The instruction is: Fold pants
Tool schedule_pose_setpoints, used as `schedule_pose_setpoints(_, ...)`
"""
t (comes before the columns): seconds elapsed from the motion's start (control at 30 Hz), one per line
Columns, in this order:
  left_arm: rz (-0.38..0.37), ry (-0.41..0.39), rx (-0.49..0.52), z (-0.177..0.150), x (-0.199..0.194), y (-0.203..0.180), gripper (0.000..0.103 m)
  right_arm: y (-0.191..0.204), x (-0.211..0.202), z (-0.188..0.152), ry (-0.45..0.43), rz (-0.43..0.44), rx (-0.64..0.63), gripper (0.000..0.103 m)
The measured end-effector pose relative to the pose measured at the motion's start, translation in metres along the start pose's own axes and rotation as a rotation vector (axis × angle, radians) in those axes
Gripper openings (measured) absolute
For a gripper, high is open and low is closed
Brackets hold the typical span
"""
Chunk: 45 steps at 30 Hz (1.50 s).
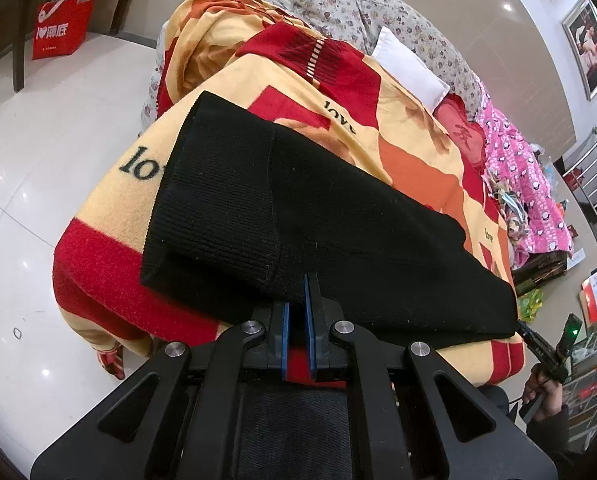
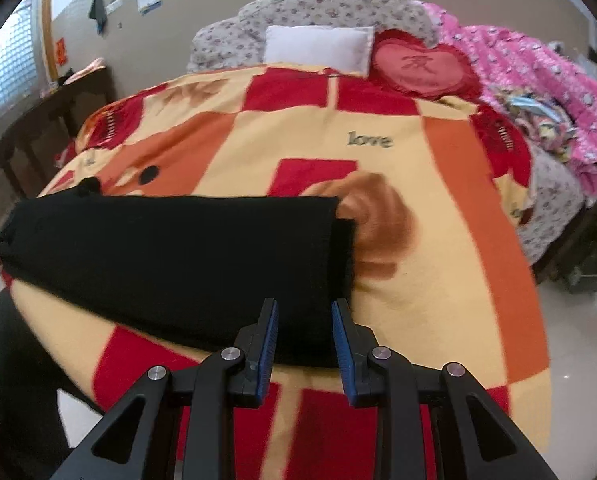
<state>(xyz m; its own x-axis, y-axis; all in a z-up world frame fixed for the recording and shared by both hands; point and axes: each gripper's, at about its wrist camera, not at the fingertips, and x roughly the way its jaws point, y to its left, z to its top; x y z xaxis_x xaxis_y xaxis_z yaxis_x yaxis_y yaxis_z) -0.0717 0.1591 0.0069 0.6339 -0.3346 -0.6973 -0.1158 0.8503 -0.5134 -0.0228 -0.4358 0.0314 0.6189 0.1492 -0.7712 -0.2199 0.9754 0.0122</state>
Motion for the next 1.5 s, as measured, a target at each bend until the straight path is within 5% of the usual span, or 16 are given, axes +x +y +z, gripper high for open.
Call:
schedule_pose_setpoints(0.07, -0.002, 0.0, -0.005, 0.0, 0.0, 0.0, 0.004, -0.001, 0.002, 0.0, 0.0, 0.003, 0.006, 0.023)
schedule_pose_setpoints(0.17, 0.002, 0.0, -0.003, 0.0, 0.0, 0.0, 0.004, -0.013, -0.001, -0.002, -0.032, 0.03, 0.077, 0.002)
schedule_pose_setpoints(0.33, 0.047, -0.017, 0.05, -0.001, -0.004, -0.01, 0.004, -0.007, -0.012, -0.005, -0.054, -0.073, 0.013, 0.001)
schedule_pose_setpoints(0.5, -0.01, -0.037, 0.039, -0.004, -0.027, -0.021, 0.004, -0.011, -0.027, 0.001, -0.051, -0.19, -0.043, 0.001)
schedule_pose_setpoints(0.67, 0.06, 0.01, 0.067, -0.017, -0.012, -0.021, 0.004, -0.017, -0.003, -0.002, 0.033, -0.189, -0.02, 0.001)
schedule_pose_setpoints(0.97, 0.005, 0.013, 0.024, -0.017, -0.005, -0.004, 0.011, -0.024, -0.004, -0.004, 0.019, -0.101, 0.072, 0.001)
schedule_pose_setpoints(1.13, 0.104, -0.106, 0.056, -0.018, -0.032, -0.006, 0.023, -0.029, -0.023, 0.003, -0.059, -0.161, 0.118, 0.001)
schedule_pose_setpoints(1.23, 0.258, -0.304, 0.099, -0.018, -0.06, -0.018, 0.025, -0.02, -0.044, 0.017, -0.163, -0.212, 0.122, 0.001)
schedule_pose_setpoints(1.3, 0.31, -0.415, 0.149, -0.018, -0.072, -0.032, 0.025, 0.001, -0.052, 0.031, -0.227, -0.136, 0.111, 0.002)
schedule_pose_setpoints(1.37, 0.266, -0.448, 0.192, -0.018, -0.073, -0.046, 0.025, 0.038, -0.047, 0.051, -0.248, 0.006, 0.049, 0.002)
schedule_pose_setpoints(1.5, 0.173, -0.273, 0.333, -0.019, -0.022, -0.066, 0.026, 0.131, -0.013, 0.084, -0.22, 0.256, -0.115, 0.002)
